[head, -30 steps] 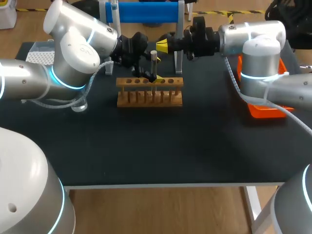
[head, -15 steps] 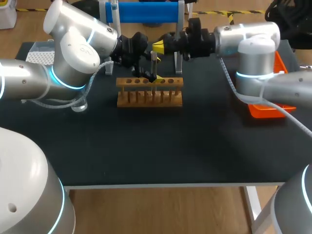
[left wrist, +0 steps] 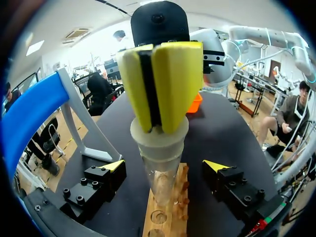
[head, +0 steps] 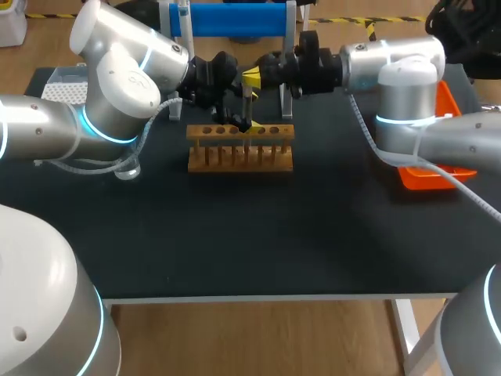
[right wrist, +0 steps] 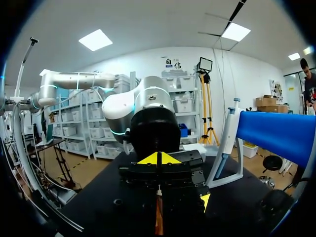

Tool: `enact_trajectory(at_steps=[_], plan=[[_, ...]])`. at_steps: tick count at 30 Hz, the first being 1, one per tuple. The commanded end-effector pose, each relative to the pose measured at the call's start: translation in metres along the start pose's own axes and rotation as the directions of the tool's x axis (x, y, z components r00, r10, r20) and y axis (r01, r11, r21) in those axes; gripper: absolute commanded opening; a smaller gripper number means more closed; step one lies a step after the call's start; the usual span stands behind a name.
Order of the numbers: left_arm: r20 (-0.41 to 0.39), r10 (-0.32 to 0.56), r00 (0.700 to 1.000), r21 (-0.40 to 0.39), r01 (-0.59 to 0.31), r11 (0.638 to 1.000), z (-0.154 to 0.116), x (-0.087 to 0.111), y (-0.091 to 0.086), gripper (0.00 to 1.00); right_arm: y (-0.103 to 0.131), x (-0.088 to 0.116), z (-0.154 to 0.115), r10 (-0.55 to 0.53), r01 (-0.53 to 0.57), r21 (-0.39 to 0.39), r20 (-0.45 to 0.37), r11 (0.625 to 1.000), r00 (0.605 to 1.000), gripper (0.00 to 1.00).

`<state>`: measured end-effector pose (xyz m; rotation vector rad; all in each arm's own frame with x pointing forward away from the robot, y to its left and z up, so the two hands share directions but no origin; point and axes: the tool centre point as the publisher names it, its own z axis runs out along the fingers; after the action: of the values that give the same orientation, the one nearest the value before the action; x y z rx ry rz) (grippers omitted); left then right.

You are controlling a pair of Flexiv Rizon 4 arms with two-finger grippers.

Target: Invert the test tube, pick up the pipette, mount the tip to pipette, aspirate from beaker and dispense into the tube, eject the tip, return the pipette, and cap with the stopper.

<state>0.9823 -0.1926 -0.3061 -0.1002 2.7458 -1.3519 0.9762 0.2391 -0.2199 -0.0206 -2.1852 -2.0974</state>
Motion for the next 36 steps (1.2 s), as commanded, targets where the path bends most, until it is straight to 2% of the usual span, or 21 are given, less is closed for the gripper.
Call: enact_trajectory(at_steps=[1, 20, 33, 34, 36], plan=[[-0.004, -0.001, 1.000, -0.002, 0.001, 1.000, 0.000, -0.001, 0.000, 1.00, -0.004, -0.003, 0.000, 0.003, -0.003, -0.002, -0.005, 1.000, 1.000, 0.00], [-0.004, -0.001, 1.000, -0.002, 0.001, 1.000, 0.000, -0.001, 0.000, 1.00, -0.026, 0.003, 0.001, 0.028, -0.028, 0.003, -0.005, 1.000, 1.000, 0.00], [-0.004, -0.001, 1.000, -0.002, 0.001, 1.000, 0.000, -0.001, 0.000, 1.00, 0.017, 0.001, -0.015, -0.044, 0.044, -0.053, 0.014, 0.998, 0.999, 0.00], [-0.004, -0.001, 1.000, -0.002, 0.001, 1.000, 0.000, -0.001, 0.000, 1.00, 0.020, 0.002, -0.018, -0.051, 0.051, -0.050, 0.017, 0.997, 0.999, 0.15], [-0.004, -0.001, 1.000, -0.002, 0.001, 1.000, 0.000, -0.001, 0.000, 1.00, 0.024, 0.003, -0.025, -0.066, 0.067, -0.043, 0.030, 0.997, 0.997, 0.56]])
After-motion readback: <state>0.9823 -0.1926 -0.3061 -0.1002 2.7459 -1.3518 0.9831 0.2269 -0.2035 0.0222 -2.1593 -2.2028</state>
